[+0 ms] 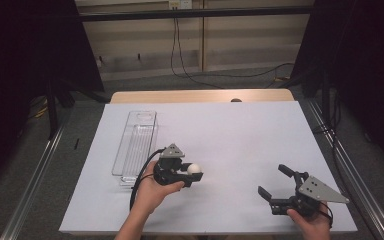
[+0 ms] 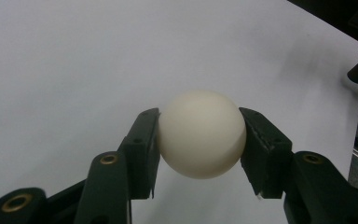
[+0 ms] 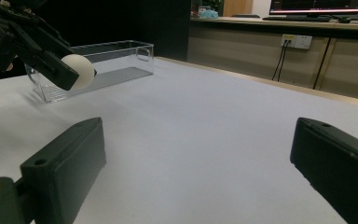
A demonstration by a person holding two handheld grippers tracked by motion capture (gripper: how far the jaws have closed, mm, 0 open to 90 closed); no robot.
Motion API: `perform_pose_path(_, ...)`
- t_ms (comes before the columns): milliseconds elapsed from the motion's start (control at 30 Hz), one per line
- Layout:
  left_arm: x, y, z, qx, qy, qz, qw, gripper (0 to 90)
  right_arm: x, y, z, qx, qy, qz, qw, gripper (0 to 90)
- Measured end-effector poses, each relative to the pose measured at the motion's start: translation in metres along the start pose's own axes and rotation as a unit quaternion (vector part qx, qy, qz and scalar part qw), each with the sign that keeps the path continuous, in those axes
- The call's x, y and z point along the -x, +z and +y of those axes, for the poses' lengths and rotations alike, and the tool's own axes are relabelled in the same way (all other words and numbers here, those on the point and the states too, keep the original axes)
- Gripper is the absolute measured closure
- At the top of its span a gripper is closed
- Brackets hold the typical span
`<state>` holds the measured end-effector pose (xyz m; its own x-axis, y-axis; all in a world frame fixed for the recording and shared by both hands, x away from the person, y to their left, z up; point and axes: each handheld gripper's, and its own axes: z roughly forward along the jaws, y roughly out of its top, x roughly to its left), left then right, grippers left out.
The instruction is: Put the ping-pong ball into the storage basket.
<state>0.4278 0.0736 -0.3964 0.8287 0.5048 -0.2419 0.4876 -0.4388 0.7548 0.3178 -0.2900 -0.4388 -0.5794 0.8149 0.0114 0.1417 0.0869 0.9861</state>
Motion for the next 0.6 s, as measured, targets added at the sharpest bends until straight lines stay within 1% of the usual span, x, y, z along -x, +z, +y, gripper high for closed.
perform_pose_path(67, -0.0005, -0.0001, -0.0001, 0.001, -0.001, 0.001, 1.0000, 51.0, -0.0005, 0.0001, 0.0002, 0.002, 0.005, -0.001, 1.0000, 2.6)
perform_pose_path(133, -0.0010, -0.0005, -0.0001, 0.001, -0.001, 0.001, 1.0000, 51.0, -0.0007, 0.0000, 0.0003, 0.000, 0.005, 0.002, 1.0000, 2.6)
perform_pose_path(167, -0.0010, -0.0006, -0.0001, 0.001, -0.002, 0.001, 1.0000, 51.0, -0.0004, -0.0002, 0.0003, 0.000, 0.001, 0.002, 1.0000, 2.6)
perform_pose_path(233, -0.0009, -0.0012, -0.0003, 0.002, -0.006, 0.009, 0.9999, 51.0, -0.0006, -0.0003, 0.0005, 0.000, 0.002, 0.002, 1.0000, 2.6)
perform_pose_path(267, -0.0021, -0.0021, -0.0002, -0.002, -0.004, 0.006, 1.0000, 51.0, -0.0006, -0.0003, 0.0005, 0.000, 0.002, 0.002, 1.0000, 2.7)
perform_pose_path(333, -0.0026, -0.0028, -0.0005, 0.003, -0.006, 0.007, 1.0000, 51.0, -0.0007, -0.0004, 0.0003, -0.001, 0.002, 0.002, 1.0000, 2.6)
perform_pose_path(367, -0.0033, -0.0034, -0.0004, 0.003, -0.004, 0.009, 0.9999, 51.0, -0.0007, -0.0002, 0.0003, 0.000, 0.001, 0.002, 1.0000, 2.7)
perform_pose_path(433, -0.0035, -0.0053, 0.0000, -0.002, -0.005, 0.012, 0.9999, 51.0, -0.0011, 0.0001, 0.0005, 0.001, 0.004, 0.002, 1.0000, 2.7)
perform_pose_path(467, -0.0040, -0.0052, -0.0003, 0.002, -0.004, 0.012, 0.9999, 51.0, -0.0013, 0.0001, 0.0006, 0.000, 0.005, 0.002, 1.0000, 2.7)
perform_pose_path(600, -0.0049, -0.0065, -0.0003, 0.000, -0.006, 0.014, 0.9999, 51.0, -0.0017, 0.0006, 0.0003, 0.000, 0.005, 0.001, 1.0000, 2.7)
